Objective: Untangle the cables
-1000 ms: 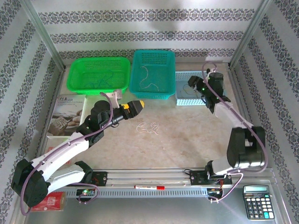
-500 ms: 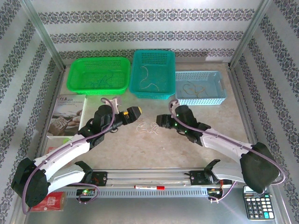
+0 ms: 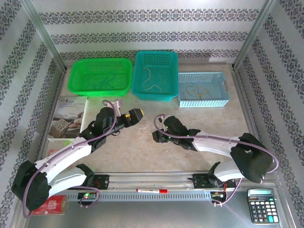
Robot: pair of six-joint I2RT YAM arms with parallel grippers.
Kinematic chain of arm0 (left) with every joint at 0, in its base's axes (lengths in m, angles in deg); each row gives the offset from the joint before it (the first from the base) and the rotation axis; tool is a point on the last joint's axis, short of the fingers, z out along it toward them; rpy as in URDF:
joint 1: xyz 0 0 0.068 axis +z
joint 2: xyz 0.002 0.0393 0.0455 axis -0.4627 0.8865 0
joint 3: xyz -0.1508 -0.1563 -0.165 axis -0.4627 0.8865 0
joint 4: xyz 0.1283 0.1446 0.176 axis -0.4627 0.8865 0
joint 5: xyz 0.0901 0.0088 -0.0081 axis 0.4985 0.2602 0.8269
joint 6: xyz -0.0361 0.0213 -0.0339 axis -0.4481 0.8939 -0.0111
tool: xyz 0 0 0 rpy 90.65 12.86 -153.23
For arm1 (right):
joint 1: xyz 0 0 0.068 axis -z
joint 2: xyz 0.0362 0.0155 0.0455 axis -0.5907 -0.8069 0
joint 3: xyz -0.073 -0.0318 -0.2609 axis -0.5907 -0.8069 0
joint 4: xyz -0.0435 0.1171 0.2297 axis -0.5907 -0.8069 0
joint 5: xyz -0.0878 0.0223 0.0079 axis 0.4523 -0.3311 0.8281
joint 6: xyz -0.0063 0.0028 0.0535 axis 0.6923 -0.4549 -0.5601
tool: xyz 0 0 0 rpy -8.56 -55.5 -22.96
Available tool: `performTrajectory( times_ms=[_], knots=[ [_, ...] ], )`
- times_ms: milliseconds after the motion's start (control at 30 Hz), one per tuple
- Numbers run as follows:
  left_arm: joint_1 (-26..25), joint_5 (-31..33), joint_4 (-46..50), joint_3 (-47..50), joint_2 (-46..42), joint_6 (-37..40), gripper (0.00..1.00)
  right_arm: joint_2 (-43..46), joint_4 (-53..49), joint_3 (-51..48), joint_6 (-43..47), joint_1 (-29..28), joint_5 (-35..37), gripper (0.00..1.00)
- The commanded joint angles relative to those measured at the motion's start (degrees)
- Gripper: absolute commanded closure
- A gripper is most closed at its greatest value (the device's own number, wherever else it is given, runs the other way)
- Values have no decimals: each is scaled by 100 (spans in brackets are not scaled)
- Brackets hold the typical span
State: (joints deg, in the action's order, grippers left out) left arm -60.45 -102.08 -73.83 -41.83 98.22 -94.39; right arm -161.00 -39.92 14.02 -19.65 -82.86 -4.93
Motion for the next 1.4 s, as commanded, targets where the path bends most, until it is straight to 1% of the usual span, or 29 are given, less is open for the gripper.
performTrajectory(
  times_ms=[0,67,100,133,167,200,300,333,433,567,733,1000,1233,1367],
  knots=[
    [86,26,24,6,-34,-107,0,-299,12,288,275,-33,87,47],
    [97,24,25,5,-32,-114,0,-435,29,362,331,-32,61,53],
    [98,28,16,7,-31,-117,0,-484,30,404,341,-33,67,58],
    [93,22,24,12,-31,-119,0,-488,-12,446,367,-28,45,67],
    [109,20,25,7,-29,-110,0,-468,-54,485,381,-19,12,72],
    [100,20,38,3,-39,-110,0,-405,-106,534,406,-19,-21,77],
    [123,32,58,6,-46,-86,0,-60,-376,708,454,56,-143,97],
    [129,49,68,12,-35,-84,0,109,-465,761,453,93,-186,100],
    [132,70,78,34,-23,-74,0,700,-495,814,291,277,-364,100],
    [149,100,86,81,-19,-73,0,1443,-308,828,-101,637,-866,100],
    [159,108,65,105,7,-61,0,1910,-213,974,-373,877,-1232,100],
    [166,-106,-188,139,195,-2,0,1980,-45,1182,-547,1042,-1552,100],
    [167,-678,-543,117,581,201,7,1956,122,1267,-703,1079,-1663,100],
    [161,-1115,-783,57,891,417,8,1967,169,1406,-773,1088,-1740,100]
  ],
)
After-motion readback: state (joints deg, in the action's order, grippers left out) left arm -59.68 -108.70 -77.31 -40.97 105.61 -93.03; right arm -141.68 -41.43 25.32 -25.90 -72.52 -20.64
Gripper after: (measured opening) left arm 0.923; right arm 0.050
